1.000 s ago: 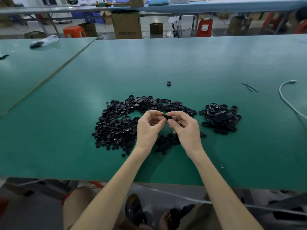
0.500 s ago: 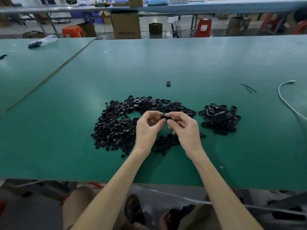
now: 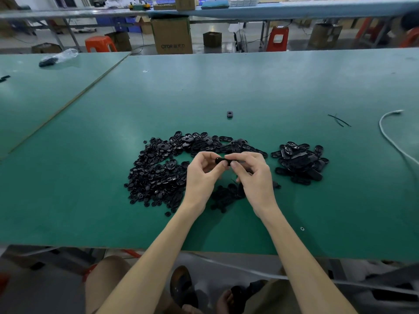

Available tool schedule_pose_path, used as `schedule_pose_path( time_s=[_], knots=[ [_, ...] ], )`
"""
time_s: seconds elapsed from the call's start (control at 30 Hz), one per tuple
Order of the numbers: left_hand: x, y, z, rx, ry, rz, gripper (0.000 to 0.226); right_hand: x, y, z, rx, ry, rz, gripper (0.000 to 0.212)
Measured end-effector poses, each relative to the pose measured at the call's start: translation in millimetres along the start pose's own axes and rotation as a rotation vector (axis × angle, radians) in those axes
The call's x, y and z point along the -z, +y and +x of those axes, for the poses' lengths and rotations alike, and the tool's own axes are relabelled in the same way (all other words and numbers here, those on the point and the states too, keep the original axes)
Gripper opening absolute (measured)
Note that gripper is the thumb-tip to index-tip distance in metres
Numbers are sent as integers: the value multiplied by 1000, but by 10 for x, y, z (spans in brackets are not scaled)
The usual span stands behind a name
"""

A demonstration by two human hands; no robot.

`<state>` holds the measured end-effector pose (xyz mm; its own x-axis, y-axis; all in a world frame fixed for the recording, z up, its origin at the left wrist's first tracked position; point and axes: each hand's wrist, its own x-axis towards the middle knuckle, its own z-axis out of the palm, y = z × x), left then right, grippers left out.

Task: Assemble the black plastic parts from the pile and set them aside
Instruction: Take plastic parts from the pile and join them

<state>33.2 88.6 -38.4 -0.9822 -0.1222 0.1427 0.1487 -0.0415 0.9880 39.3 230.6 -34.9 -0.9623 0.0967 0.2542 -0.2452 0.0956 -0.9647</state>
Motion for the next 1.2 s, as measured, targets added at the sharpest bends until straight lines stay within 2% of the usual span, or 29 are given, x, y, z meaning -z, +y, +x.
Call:
schedule_pose_path(
  time_s=[0.13, 0.3, 0.43, 0.57, 0.97, 1.2],
  knots=[
    [11, 6, 2, 5, 7, -45, 17, -3, -2, -6, -31, -42, 27, 33],
    [19, 9, 5, -16, 9, -56, 19, 3, 12, -5, -50, -35, -22, 16],
    [15, 15, 9, 32, 36, -82, 24, 9, 17, -1, -57, -20, -27, 9],
    [5, 50, -19, -26, -47, -46, 17, 4, 17, 1, -61, 27, 27, 6],
    [-1, 83, -28, -26, -175, -29, 28, 15, 63, 15, -54, 55, 5, 14],
    [-7, 94, -41, -28, -166, 16, 28, 23, 84, 10, -47, 74, -24, 14]
  ],
)
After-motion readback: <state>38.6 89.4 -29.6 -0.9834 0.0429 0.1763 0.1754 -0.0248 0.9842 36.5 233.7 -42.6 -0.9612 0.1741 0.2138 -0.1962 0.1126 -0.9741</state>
